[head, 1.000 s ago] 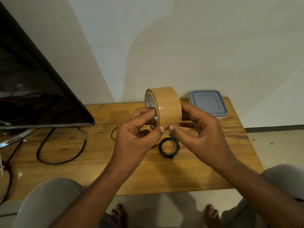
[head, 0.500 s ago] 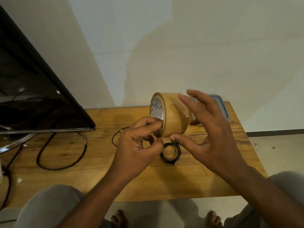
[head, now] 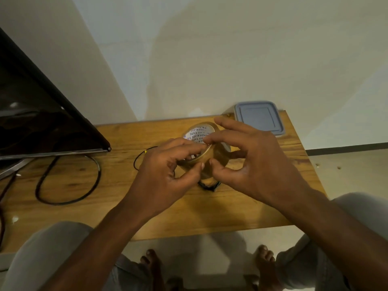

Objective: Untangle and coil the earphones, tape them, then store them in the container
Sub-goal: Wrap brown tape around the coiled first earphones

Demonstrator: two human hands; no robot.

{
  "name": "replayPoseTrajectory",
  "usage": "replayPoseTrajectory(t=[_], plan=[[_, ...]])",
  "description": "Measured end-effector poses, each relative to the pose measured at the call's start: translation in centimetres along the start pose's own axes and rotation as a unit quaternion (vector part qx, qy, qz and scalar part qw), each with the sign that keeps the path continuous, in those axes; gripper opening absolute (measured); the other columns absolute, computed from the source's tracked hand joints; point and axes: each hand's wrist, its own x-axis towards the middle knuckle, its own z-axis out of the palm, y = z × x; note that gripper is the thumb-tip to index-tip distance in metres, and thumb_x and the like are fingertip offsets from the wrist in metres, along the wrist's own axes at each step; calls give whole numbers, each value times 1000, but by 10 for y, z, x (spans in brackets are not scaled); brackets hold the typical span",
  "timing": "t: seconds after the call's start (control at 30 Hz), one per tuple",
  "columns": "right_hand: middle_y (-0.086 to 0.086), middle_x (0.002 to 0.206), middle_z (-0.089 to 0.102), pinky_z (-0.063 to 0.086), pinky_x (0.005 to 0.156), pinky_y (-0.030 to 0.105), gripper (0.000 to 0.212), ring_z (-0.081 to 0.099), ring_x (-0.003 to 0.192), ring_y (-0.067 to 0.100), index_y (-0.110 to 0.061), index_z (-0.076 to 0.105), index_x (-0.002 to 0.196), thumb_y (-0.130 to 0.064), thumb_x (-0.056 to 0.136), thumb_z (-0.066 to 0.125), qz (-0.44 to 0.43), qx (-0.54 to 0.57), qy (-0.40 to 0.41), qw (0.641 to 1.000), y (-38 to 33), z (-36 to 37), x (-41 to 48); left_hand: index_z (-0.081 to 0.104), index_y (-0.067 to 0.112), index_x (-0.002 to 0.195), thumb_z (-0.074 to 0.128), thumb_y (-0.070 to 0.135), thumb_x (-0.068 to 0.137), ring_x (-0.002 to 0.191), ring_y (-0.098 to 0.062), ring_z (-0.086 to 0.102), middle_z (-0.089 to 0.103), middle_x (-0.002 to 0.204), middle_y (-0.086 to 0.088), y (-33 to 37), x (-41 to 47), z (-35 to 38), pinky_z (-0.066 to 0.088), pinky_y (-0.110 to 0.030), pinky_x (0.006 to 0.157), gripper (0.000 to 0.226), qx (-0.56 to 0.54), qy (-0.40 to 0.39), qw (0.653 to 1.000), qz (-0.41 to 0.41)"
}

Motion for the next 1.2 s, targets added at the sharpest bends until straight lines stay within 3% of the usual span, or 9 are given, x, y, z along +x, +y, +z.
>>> replayPoseTrajectory(t=[0.27, 0.37, 0.5, 0.63, 0.77, 0.93, 1.0, 1.1, 1.2], plan=[[5, 113, 73, 60, 79, 31, 37, 65, 110, 20, -21, 73, 112, -40, 81, 64, -26, -49, -9, 998, -11, 1, -1, 73, 9, 115, 68, 9, 88, 95, 0, 65, 70, 107, 6, 2, -2, 1, 43, -10, 76, 28, -1, -13, 1000, 0], [6, 115, 74, 60, 83, 26, 31, 66, 113, 19, -18, 76, 112, -26, 83, 68, -17, -23, -6, 1000, -6, 3, -1, 73, 9, 116, 68, 10, 88, 99, -8, 67, 71, 108, 4, 1, -2, 1, 50, -19, 78, 28, -5, -17, 1000, -7], [9, 126, 70, 57, 92, 21, 33, 59, 126, 12, -19, 75, 117, -11, 85, 72, -7, 2, 1, 1000, 3, 5, 0, 74, 13, 113, 68, 10, 87, 93, -7, 65, 70, 104, 8, 1, -3, 2, 42, -11, 72, 27, -20, -13, 999, -42], [3, 130, 68, 57, 94, 26, 38, 51, 132, 5, -24, 73, 120, -21, 82, 76, 21, 24, -19, 999, 5, 4, -1, 74, 21, 109, 67, 13, 84, 90, -14, 64, 68, 96, 16, 0, -4, 7, 50, -24, 70, 27, -41, 6, 995, -85], [3, 112, 75, 57, 84, 23, 30, 60, 117, 9, -22, 77, 112, -15, 82, 73, 16, 46, 1, 999, 4, 8, 0, 74, 19, 111, 65, 19, 84, 95, -17, 64, 69, 100, 14, -1, -4, 8, 55, -40, 77, 28, -39, 6, 994, -97], [-9, 132, 65, 55, 98, 30, 36, 51, 121, -15, -38, 76, 108, -17, 79, 74, 96, 108, 22, 989, 7, 8, 4, 71, 28, 108, 62, 18, 85, 92, -16, 62, 67, 97, 14, 1, -5, 9, 51, -31, 75, 27, -54, 13, 992, -112], [-10, 142, 58, 51, 104, 35, 43, 51, 130, -4, -39, 72, 119, -24, 79, 77, 144, 140, 51, 978, 9, 11, 5, 71, 25, 106, 59, 13, 86, 79, -5, 61, 67, 92, 15, 5, -4, 11, 47, -18, 67, 26, -114, 42, 980, -160], [-10, 141, 57, 59, 88, 39, 76, 63, 118, 14, -35, 53, 141, -47, 73, 84, 286, 271, 28, 919, 6, 13, 4, 69, 16, 100, 52, 0, 94, 63, 2, 55, 65, 77, 13, 13, -1, 14, 44, -12, 58, 24, -216, 87, 945, -229], [1, 129, 64, 63, 71, 36, 78, 74, 99, 17, -21, 50, 145, -37, 74, 79, 299, 392, -10, 870, 1, 12, 2, 67, 12, 95, 47, -1, 94, 70, 5, 54, 64, 79, 15, 17, -2, 15, 44, -11, 62, 24, -242, 97, 933, -248]])
